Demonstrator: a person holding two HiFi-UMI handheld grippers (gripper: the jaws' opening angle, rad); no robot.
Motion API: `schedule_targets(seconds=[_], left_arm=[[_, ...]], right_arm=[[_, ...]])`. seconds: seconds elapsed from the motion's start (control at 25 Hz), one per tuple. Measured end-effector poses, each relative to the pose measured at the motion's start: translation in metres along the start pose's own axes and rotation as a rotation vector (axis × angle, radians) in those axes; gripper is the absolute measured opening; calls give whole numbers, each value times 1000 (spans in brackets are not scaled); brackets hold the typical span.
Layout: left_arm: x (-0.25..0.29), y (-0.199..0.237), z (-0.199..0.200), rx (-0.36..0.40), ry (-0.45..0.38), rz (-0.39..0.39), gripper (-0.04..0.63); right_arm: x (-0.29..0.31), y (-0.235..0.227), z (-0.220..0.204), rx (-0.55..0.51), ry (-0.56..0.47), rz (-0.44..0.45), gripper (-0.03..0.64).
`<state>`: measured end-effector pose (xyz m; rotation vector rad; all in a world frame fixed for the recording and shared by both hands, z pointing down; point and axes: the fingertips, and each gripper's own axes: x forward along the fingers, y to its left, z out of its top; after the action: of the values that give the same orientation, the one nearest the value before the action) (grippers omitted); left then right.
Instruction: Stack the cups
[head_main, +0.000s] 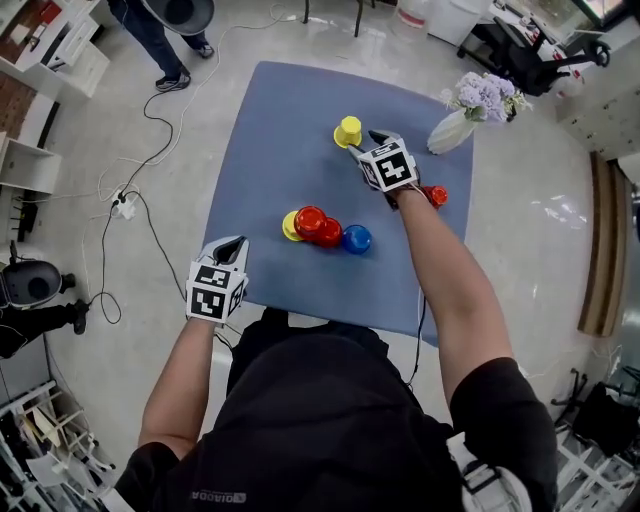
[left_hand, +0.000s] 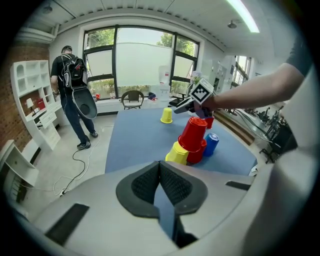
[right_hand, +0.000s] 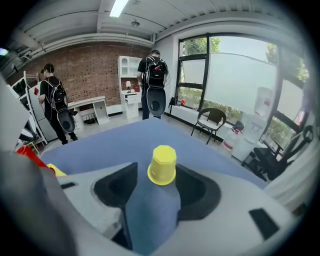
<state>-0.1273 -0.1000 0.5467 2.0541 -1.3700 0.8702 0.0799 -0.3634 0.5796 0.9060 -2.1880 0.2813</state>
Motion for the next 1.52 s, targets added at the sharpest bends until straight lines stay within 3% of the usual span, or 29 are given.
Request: schedule_targets(seconds=[0.72,1.12,1.52], left_arm=[[-2,23,-23,-42,43,10,4],[10,20,-1,-8,7,-42,3],[14,10,24,51,-36,-86,3]], right_arm=[[52,-11,16,-19,51,-27,209],[12,-4,35,-34,-6,-46,206],[-52,-9,24,15,-43,-96,206]])
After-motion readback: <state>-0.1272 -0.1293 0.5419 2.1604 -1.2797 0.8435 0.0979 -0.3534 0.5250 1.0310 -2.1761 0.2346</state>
